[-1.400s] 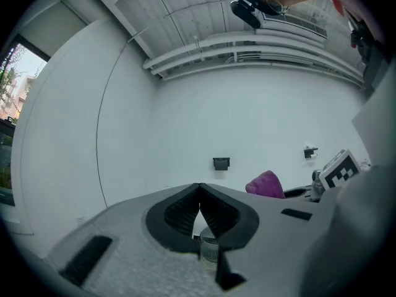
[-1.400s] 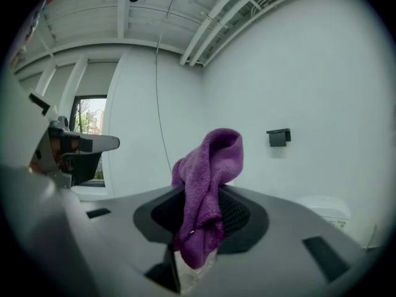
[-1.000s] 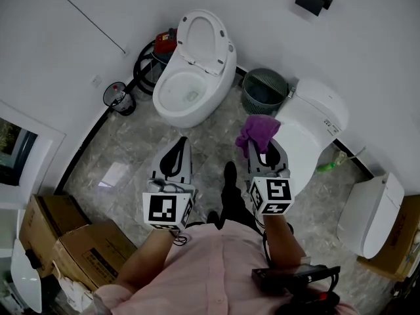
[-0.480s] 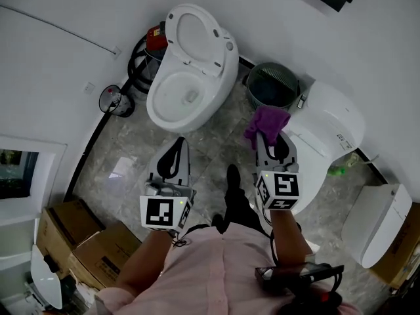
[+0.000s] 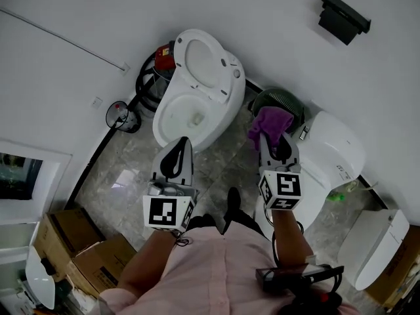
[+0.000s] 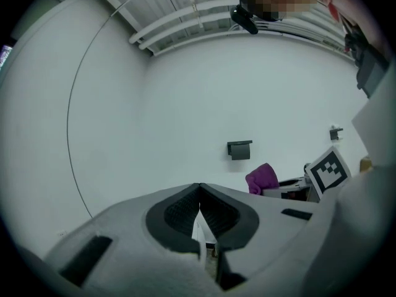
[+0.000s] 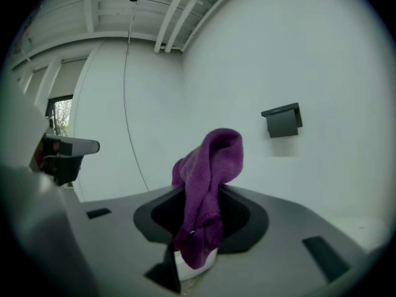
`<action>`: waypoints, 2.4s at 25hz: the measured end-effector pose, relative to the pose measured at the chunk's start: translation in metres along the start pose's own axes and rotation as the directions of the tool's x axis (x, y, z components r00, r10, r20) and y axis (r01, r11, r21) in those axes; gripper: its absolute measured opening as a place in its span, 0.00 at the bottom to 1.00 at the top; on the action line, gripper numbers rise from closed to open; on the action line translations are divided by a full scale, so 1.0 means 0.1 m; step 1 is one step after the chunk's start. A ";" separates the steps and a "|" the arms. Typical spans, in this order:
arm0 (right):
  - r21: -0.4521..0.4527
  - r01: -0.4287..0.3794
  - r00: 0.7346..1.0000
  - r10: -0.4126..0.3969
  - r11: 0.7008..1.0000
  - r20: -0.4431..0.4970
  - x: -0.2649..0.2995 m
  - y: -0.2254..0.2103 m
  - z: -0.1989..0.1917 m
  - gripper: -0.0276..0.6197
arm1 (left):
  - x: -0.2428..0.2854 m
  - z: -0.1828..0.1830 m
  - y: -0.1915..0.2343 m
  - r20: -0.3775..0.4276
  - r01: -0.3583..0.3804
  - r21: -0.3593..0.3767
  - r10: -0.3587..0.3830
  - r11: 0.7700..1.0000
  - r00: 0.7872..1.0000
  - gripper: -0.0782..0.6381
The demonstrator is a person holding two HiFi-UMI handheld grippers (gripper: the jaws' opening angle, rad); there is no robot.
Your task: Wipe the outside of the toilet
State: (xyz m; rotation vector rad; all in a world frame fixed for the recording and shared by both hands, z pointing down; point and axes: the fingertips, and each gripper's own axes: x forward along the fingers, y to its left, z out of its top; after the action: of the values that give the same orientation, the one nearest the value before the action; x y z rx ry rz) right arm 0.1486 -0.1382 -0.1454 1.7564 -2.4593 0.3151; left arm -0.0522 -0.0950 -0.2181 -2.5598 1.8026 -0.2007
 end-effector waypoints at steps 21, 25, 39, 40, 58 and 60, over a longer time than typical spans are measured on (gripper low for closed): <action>-0.036 0.019 1.000 -0.020 0.999 -0.019 0.72 0.18 -1.17 0.23 | 0.21 -1.20 0.56 0.003 -0.021 -0.013 0.021 1.000 1.000 0.12; -0.016 0.040 0.997 -0.041 0.999 -0.063 0.89 0.16 -1.94 0.23 | 0.25 -1.92 0.55 -0.047 -0.010 -0.031 0.009 0.999 0.999 0.12; -0.036 0.114 0.989 -0.117 0.993 -0.088 1.74 -0.28 -4.01 0.23 | 0.68 -3.70 0.55 -0.012 0.003 -0.012 -0.003 1.000 1.000 0.12; -0.040 0.116 0.989 -0.119 0.992 -0.084 1.81 -0.32 -4.07 0.23 | 0.72 -3.74 0.54 0.001 0.004 -0.007 -0.004 1.000 1.000 0.12; -0.196 0.165 0.985 -0.170 0.967 -0.009 2.69 -0.74 -4.79 0.23 | 0.64 -4.55 0.25 0.129 0.110 0.033 -0.113 0.993 0.985 0.12; -0.212 0.154 0.986 -0.163 0.965 -0.025 2.73 -0.76 -4.79 0.23 | 0.59 -4.58 0.15 0.119 0.132 0.031 -0.135 0.991 0.984 0.12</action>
State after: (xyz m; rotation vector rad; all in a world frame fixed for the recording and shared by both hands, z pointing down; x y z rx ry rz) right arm 0.1133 -0.3053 0.3847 1.8204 -2.2126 0.0741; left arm -0.0957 -0.1235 0.2406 -2.6168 1.5811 -0.0645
